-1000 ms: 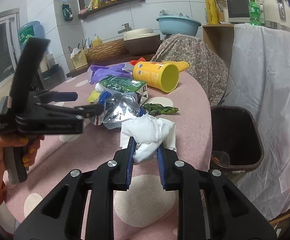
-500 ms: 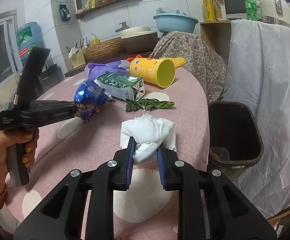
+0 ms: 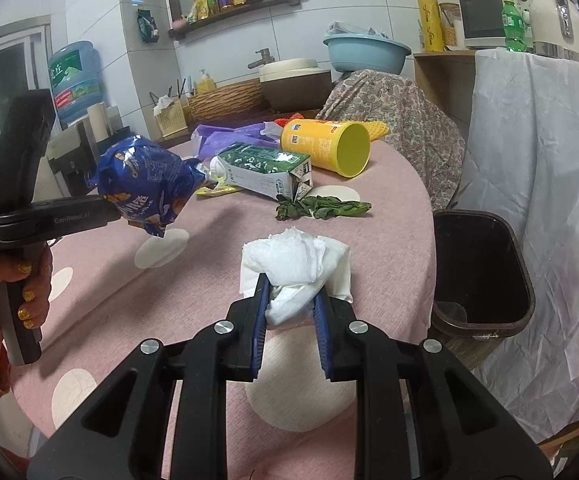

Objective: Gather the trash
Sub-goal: 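Grasp the foil chip bag with the left tool and lift it, then carry tissue and foil bag over the black bin and release them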

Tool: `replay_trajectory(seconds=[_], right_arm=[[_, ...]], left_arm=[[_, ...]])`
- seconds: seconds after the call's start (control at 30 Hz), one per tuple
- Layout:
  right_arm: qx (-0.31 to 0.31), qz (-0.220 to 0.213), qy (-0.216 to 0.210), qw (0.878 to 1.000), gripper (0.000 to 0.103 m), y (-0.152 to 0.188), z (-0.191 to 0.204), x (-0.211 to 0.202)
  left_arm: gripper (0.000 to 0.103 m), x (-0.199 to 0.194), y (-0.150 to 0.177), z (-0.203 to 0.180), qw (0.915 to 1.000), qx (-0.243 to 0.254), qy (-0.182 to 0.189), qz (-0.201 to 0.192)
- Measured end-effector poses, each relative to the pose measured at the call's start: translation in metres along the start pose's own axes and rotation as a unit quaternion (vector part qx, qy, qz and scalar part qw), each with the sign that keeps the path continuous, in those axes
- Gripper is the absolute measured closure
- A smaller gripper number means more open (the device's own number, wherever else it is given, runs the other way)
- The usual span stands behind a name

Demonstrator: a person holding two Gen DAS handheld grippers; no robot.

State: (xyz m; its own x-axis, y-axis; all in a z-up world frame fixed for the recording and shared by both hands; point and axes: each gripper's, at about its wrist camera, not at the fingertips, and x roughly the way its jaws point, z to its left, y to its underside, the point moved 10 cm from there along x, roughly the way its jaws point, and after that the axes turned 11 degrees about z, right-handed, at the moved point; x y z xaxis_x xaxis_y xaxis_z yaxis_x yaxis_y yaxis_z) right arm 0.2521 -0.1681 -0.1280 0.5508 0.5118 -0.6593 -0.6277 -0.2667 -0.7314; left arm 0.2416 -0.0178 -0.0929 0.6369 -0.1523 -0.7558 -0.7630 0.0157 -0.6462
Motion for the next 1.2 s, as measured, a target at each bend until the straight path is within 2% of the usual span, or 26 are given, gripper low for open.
replay_trajectory(seconds=[0.17,0.33,0.5,0.6,0.7,0.83,0.93,1.2], right_arm=[[0.004,-0.018,0.004,1.000,0.081,-0.002,-0.006,-0.014],[0.028,-0.034,0.015,0.999,0.081,-0.003,-0.030,-0.028],[0.067,-0.047,0.047,0.995,0.081,-0.003,-0.080,-0.043],[0.095,-0.040,0.071,0.992,0.081,-0.004,-0.120,-0.040],[0.107,-0.018,0.097,0.989,0.081,-0.005,-0.157,-0.021],[0.133,0.012,0.117,0.984,0.081,-0.007,-0.202,0.019],[0.154,0.032,0.126,0.979,0.081,-0.003,-0.234,0.052],[0.195,0.070,0.128,0.970,0.081,0.013,-0.279,0.117]], left_arm=[[0.096,-0.005,-0.011,-0.030,0.9989,0.043,0.018,-0.008],[0.096,0.002,-0.030,-0.073,0.9944,0.095,0.046,-0.003],[0.096,0.012,-0.050,-0.116,0.9882,0.137,0.067,0.001],[0.096,0.020,-0.063,-0.143,0.9842,0.165,0.065,-0.004],[0.096,0.032,-0.072,-0.166,0.9817,0.169,0.088,0.011],[0.096,0.053,-0.083,-0.189,0.9799,0.179,0.084,0.025],[0.096,0.069,-0.091,-0.202,0.9796,0.172,0.095,0.041],[0.096,0.100,-0.107,-0.223,0.9795,0.175,0.085,0.051]])
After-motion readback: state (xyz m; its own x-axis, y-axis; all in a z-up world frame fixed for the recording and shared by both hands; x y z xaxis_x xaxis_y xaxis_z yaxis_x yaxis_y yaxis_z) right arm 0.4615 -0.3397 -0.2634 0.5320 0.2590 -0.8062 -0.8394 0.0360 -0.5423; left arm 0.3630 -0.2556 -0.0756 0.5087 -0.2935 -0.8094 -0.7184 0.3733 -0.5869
